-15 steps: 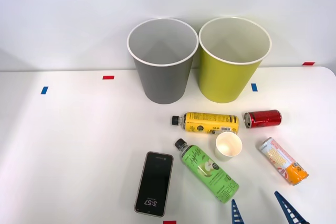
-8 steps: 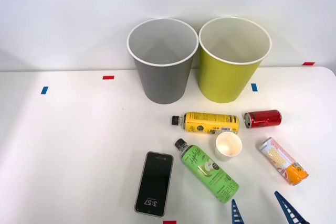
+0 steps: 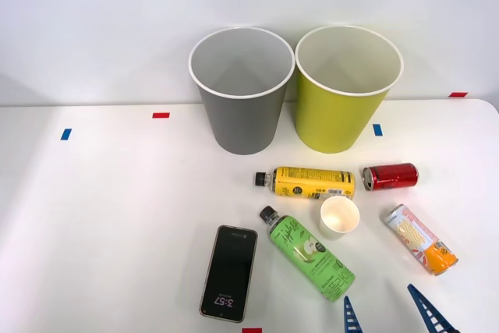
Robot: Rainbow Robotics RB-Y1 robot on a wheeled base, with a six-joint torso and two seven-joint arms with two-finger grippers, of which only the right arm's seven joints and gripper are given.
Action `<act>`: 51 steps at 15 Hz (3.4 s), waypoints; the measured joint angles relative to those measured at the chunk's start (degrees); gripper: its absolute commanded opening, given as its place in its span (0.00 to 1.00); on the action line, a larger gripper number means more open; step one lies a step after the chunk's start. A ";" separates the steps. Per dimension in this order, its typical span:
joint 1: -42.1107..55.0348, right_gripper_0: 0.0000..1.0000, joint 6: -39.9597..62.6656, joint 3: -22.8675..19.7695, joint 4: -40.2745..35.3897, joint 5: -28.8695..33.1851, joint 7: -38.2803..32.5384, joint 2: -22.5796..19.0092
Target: Put cans in the gray bin, plastic bottles in the light green bin
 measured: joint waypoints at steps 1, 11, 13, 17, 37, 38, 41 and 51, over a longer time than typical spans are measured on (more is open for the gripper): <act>0.00 1.00 0.00 0.00 0.00 0.00 0.00 0.00; 0.00 1.00 0.00 0.00 0.00 0.00 0.00 0.00; 0.00 1.00 0.00 0.00 0.00 0.00 0.00 0.00; 0.00 1.00 0.00 0.00 0.00 0.00 0.00 0.00; 0.00 1.00 0.00 0.00 0.00 0.00 0.00 0.00; 0.00 1.00 0.00 0.00 0.00 0.00 0.00 0.00; 0.00 1.00 0.00 0.00 0.00 0.00 0.00 0.00; -0.44 1.00 3.44 -2.59 -2.53 0.02 0.53 -0.51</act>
